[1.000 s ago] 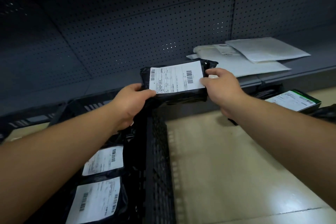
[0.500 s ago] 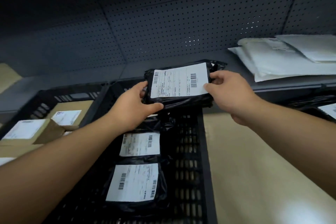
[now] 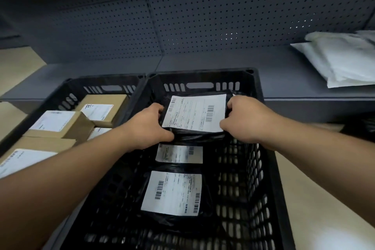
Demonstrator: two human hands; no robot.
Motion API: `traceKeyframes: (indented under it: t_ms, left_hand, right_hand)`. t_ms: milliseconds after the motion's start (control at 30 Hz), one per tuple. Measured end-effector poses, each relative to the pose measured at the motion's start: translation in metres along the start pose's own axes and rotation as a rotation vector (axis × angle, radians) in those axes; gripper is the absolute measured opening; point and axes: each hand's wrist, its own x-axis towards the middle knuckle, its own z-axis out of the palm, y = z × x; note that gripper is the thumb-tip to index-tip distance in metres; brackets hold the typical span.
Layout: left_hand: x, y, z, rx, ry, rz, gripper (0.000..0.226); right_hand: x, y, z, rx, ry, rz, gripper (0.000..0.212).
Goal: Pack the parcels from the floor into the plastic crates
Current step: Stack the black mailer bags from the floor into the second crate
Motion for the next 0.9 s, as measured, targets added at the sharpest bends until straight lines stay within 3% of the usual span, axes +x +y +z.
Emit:
traceKeyframes:
  t_ms: [200,367,467,600,900]
  left_hand:
    - [-0.002,-0.021,0.001,0.148,-0.107,-0.038,0.105]
    - [-0.002,-0.032,0.006,0.226,-0.226,-0.033,0.107]
    - [-0.001,-0.039,0.01,0.361,-0.258,-0.058,0.109]
    - [0.003,-0.044,0.023,0.448,-0.278,-0.058,0.101]
    - [0.018,-0.055,0.052,0.615,-0.202,-0.014,0.056]
  right_hand:
    - [0.009,-0.009,0.032,0.066,-0.077,0.078,0.024]
    - [0.01,-0.017,0.053,0.027,-0.151,0.126,0.053]
    - [0.011,-0.022,0.064,-0.022,-0.212,0.101,0.048]
    - [0.016,-0.029,0.078,-0.118,-0.326,0.039,0.033]
    - [0.047,-0.022,0.097,-0.059,-0.409,0.161,0.039]
